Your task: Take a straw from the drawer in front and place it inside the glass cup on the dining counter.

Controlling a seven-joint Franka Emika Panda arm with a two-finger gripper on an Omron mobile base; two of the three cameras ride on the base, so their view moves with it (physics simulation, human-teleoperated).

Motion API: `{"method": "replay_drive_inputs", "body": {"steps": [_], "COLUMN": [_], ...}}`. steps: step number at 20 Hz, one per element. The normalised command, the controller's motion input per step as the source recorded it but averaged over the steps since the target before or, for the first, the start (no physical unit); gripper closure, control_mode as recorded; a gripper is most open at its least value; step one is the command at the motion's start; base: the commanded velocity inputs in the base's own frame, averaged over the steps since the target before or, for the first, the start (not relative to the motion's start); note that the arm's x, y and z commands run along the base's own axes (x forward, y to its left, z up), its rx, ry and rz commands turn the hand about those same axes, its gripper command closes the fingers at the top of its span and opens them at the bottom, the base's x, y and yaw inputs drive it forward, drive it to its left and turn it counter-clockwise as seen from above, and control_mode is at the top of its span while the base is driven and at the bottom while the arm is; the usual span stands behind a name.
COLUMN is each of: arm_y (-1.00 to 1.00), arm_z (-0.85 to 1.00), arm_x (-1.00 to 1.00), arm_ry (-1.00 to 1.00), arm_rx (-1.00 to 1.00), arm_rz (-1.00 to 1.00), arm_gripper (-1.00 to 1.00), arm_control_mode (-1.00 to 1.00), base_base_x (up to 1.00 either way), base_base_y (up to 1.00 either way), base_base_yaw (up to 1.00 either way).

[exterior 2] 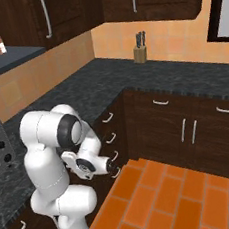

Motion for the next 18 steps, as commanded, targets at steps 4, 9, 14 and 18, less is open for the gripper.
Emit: {"method": "replay_drive_inputs", "body": {"steps": [4, 9, 14, 18], "arm_y": [0.14, 0.0, -0.03, -0.11], "arm_z": [-0.3, -0.37, -0.31, -0.11], "arm_x": [0.34, 0.41, 0.42, 0.17], "arm_ry": [0.0, 0.05, 0.08, 0.03], "arm_rx": [-0.01, 0.0, 0.0, 0.0], "arm_rz": [-0.06, -0.02, 0.0, -0.02], "arm_gripper": [-1.0, -1.0, -1.0, -1.0], "arm_control_mode": [-1.0, -1.0, -1.0, -1.0], "base_base_x": [0.0, 0.0, 0.0, 0.0], "base_base_y": [0.0, 0.0, 0.0, 0.0], "base_base_yaw": [0.0, 0.0, 0.0, 0.0]}}
